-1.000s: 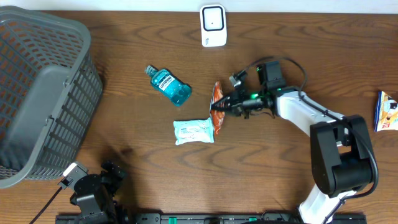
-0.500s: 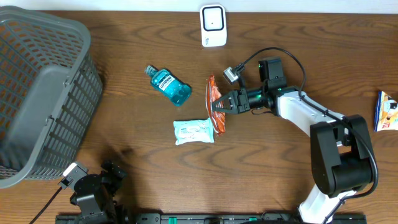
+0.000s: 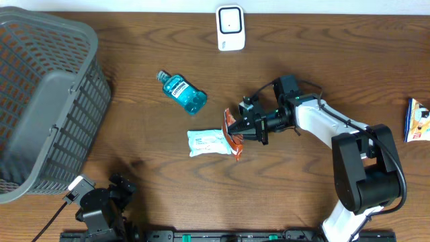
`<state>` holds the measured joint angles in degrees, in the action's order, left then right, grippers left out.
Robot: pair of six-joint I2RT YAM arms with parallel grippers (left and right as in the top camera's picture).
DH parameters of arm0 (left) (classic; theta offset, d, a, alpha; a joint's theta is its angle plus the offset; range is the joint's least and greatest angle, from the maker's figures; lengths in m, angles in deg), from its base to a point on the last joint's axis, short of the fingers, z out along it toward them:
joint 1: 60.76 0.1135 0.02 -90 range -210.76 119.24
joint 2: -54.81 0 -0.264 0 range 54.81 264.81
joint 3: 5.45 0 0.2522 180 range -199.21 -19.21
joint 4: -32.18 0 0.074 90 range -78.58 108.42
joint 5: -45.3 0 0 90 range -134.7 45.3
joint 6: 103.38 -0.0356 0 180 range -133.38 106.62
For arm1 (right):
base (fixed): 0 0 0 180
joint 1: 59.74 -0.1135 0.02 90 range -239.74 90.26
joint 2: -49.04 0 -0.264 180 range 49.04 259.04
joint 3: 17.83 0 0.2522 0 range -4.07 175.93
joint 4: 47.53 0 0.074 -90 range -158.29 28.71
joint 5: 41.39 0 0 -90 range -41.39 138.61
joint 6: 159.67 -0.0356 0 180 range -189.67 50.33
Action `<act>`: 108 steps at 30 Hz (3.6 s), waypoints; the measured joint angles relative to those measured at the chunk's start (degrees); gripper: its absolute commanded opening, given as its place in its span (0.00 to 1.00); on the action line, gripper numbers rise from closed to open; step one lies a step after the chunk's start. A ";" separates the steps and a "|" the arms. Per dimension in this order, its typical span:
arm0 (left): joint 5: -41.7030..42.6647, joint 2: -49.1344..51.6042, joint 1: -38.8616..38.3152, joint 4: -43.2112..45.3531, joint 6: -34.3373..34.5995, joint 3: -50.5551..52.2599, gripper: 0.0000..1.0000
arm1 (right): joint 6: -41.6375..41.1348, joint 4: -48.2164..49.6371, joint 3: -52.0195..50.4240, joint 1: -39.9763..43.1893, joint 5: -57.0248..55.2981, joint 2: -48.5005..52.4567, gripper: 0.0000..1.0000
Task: Scan the item barcode
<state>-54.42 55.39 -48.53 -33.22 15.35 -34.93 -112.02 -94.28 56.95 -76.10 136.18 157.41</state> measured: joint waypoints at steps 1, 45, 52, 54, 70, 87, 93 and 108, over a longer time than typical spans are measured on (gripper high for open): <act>0.00 0.00 0.00 0.00 0.00 0.00 0.98 | -0.92 -2.19 0.00 0.00 0.00 0.00 0.01; 0.00 0.00 0.00 0.00 0.00 0.00 0.98 | 44.70 -54.71 0.02 0.35 0.22 0.00 0.01; 0.00 0.00 0.00 0.00 0.00 0.00 0.98 | 50.64 -38.80 -0.04 0.35 -1.90 0.00 0.01; 0.00 0.00 0.00 -0.02 0.00 0.00 0.98 | 51.19 -36.37 -0.04 0.35 -2.51 0.00 0.01; 0.00 0.00 0.00 0.00 0.00 0.00 0.98 | 51.65 -42.25 -0.07 0.35 -1.01 0.00 0.01; -0.02 0.00 0.00 0.00 0.00 0.00 0.98 | 68.22 -64.52 -0.07 6.08 -10.29 0.00 0.01; -0.02 0.00 0.00 0.00 0.00 0.00 0.98 | 72.39 -59.69 -0.07 7.04 -11.74 0.00 0.01; 0.00 0.00 0.00 -0.02 0.00 0.00 0.98 | 77.77 -63.28 10.60 12.00 -17.27 -1.38 0.01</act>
<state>-54.42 55.39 -48.53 -33.24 15.35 -34.93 -34.25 -157.56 67.55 -64.10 118.91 156.04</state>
